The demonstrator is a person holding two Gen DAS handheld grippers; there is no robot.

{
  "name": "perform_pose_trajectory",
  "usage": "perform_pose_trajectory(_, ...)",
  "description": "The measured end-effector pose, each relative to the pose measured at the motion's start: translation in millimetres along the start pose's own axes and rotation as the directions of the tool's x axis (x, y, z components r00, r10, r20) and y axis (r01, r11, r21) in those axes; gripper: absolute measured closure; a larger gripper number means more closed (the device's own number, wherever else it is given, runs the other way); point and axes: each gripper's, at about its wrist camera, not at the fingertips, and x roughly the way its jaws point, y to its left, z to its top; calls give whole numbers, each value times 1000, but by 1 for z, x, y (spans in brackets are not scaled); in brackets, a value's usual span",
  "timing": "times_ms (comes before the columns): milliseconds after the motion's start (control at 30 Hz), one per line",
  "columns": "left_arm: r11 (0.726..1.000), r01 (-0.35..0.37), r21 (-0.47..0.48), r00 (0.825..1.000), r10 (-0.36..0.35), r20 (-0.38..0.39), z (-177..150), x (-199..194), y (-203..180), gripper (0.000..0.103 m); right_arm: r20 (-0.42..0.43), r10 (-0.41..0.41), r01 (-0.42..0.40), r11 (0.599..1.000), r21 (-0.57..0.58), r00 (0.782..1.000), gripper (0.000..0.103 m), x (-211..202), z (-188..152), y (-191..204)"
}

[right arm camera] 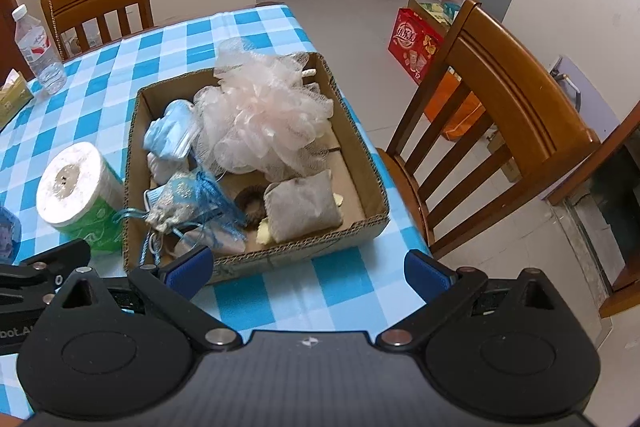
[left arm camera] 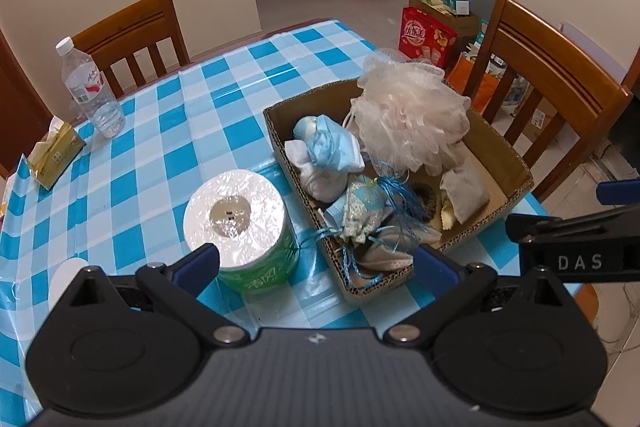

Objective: Organize soft objects

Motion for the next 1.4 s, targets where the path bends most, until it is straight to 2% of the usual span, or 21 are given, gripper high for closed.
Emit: perform_pose_trajectory(1400,1000,7,-8,1000,-7,-25,-10,-4,13,1,-14,18,-18,1000,-5,1000,0,-10,-12,16)
